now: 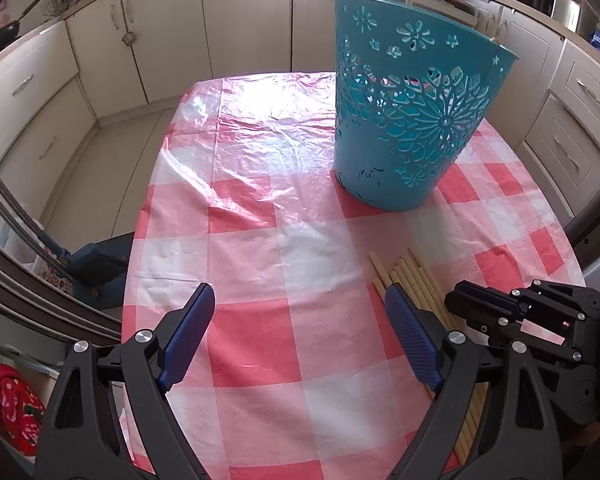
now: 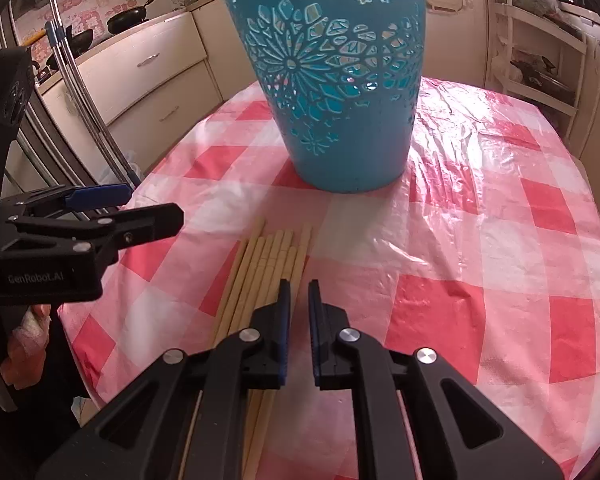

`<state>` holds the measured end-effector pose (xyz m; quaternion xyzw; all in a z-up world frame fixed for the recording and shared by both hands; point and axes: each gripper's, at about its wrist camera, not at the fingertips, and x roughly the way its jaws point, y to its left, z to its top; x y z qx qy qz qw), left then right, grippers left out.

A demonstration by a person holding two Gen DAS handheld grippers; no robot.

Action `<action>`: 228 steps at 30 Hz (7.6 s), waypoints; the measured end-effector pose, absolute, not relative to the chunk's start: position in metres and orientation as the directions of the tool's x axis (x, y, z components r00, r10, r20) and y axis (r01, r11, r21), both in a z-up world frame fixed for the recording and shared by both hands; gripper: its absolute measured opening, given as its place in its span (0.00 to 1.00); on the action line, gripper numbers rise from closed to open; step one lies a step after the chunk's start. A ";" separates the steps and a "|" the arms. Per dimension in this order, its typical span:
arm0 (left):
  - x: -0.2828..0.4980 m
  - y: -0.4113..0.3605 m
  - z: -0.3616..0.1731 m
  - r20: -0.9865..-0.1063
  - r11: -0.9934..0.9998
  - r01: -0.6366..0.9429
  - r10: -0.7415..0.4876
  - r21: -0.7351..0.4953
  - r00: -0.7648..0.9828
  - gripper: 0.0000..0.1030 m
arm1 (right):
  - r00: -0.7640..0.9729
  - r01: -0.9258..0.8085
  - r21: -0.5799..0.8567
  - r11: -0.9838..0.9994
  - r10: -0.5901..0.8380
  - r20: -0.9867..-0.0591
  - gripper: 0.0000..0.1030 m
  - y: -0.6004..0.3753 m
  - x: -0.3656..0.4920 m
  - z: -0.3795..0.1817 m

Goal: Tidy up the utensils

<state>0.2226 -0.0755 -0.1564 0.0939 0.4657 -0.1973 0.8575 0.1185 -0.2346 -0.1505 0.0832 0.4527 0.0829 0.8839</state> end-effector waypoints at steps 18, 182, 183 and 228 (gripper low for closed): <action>0.215 -0.093 -0.187 -0.898 0.893 0.449 -0.216 -0.023 0.383 0.81 | 0.566 -0.073 0.177 0.981 0.187 -0.803 0.08 -0.234 0.117 -0.152; 0.203 -0.055 -0.089 -0.613 0.856 0.424 -0.510 -0.295 0.604 0.05 | 0.573 -0.029 0.144 0.989 0.134 -0.808 0.06 -0.257 0.125 -0.155; 0.202 -0.052 -0.082 -0.597 0.851 0.425 -0.521 -0.309 0.609 0.05 | 0.573 -0.029 0.143 0.989 0.133 -0.808 0.06 -0.256 0.125 -0.155; 0.319 -0.170 0.003 -0.301 0.854 0.457 -0.516 -0.248 0.802 0.05 | 0.584 -0.057 0.110 0.992 0.122 -0.802 0.08 -0.247 0.124 -0.155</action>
